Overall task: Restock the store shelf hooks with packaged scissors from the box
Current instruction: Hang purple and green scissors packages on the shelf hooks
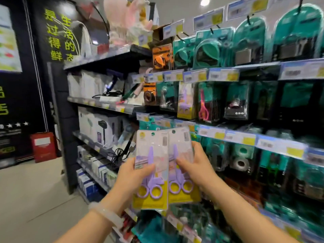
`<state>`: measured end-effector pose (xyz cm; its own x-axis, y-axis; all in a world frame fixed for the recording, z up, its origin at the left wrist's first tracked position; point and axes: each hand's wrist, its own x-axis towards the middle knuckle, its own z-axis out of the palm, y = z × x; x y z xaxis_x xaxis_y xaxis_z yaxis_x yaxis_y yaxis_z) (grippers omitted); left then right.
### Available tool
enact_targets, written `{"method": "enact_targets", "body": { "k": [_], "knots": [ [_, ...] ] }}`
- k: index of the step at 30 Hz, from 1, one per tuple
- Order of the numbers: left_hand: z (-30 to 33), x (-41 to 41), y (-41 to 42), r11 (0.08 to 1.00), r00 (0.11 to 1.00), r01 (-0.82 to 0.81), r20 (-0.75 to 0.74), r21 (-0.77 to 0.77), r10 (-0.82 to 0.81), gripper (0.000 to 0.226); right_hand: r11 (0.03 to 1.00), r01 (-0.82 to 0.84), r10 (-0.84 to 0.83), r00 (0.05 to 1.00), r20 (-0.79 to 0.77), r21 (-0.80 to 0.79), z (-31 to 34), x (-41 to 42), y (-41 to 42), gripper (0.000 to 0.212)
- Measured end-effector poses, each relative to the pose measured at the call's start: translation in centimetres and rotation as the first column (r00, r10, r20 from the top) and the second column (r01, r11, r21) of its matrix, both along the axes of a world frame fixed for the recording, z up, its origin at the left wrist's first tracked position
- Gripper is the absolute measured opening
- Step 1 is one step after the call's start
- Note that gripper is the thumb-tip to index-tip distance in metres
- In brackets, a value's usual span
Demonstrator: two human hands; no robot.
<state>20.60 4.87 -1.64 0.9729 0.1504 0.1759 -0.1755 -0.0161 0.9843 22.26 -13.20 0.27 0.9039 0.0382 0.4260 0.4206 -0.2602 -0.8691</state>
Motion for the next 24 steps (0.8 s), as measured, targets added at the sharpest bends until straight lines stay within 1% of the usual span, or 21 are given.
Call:
{"method": "enact_targets", "body": {
  "k": [3, 7, 10, 11, 13, 14, 17, 19, 22, 24],
  "knots": [
    [2.7, 6.4, 1.5, 1.0, 0.999, 0.014, 0.044, 0.017, -0.014, 0.019, 0.998, 0.045, -0.046, 0.998, 0.037, 0.043, 3.5, 5.7, 0.3, 0.035],
    [6.0, 14.0, 2.4, 0.998, 0.994, 0.043, 0.106, -0.051, -0.038, 0.02, 0.988, 0.099, -0.108, 0.992, 0.071, 0.123, 7.4, 12.2, 0.7, 0.038],
    [7.2, 18.3, 2.6, 0.994, 0.991, 0.08, 0.114, -0.077, -0.07, 0.011, 0.98, 0.125, -0.135, 0.989, 0.063, 0.154, 8.9, 16.1, 1.3, 0.039],
    [7.5, 19.7, 2.7, 0.992, 0.989, 0.1, 0.119, -0.083, -0.09, 0.012, 0.979, 0.139, -0.15, 0.987, 0.062, 0.152, 9.3, 17.3, 1.5, 0.04],
    [8.4, 22.2, 2.9, 0.986, 0.98, 0.156, 0.132, -0.059, -0.147, 0.02, 0.972, 0.175, -0.186, 0.98, 0.062, 0.154, 10.0, 19.6, 1.9, 0.044],
    [8.8, 23.5, 3.0, 0.981, 0.974, 0.186, 0.145, -0.048, -0.177, 0.02, 0.967, 0.202, -0.215, 0.974, 0.065, 0.157, 10.4, 20.6, 1.9, 0.045],
    [9.6, 27.2, 3.0, 0.966, 0.957, 0.253, 0.16, -0.057, -0.241, 0.005, 0.94, 0.312, -0.325, 0.942, 0.082, 0.141, 11.6, 22.8, 2.1, 0.045],
    [10.1, 29.4, 2.9, 0.95, 0.942, 0.307, 0.16, -0.051, -0.296, 0.01, 0.928, 0.341, -0.36, 0.925, 0.123, 0.151, 12.4, 23.5, 2.5, 0.037],
    [10.9, 31.8, 2.8, 0.918, 0.907, 0.395, 0.173, -0.028, -0.384, 0.019, 0.911, 0.378, -0.406, 0.889, 0.209, 0.162, 13.3, 24.6, 3.2, 0.034],
    [11.3, 33.0, 2.7, 0.896, 0.882, 0.443, 0.189, -0.019, -0.432, 0.013, 0.888, 0.414, -0.454, 0.859, 0.238, 0.199, 13.7, 25.4, 3.6, 0.035]
  ]
}}
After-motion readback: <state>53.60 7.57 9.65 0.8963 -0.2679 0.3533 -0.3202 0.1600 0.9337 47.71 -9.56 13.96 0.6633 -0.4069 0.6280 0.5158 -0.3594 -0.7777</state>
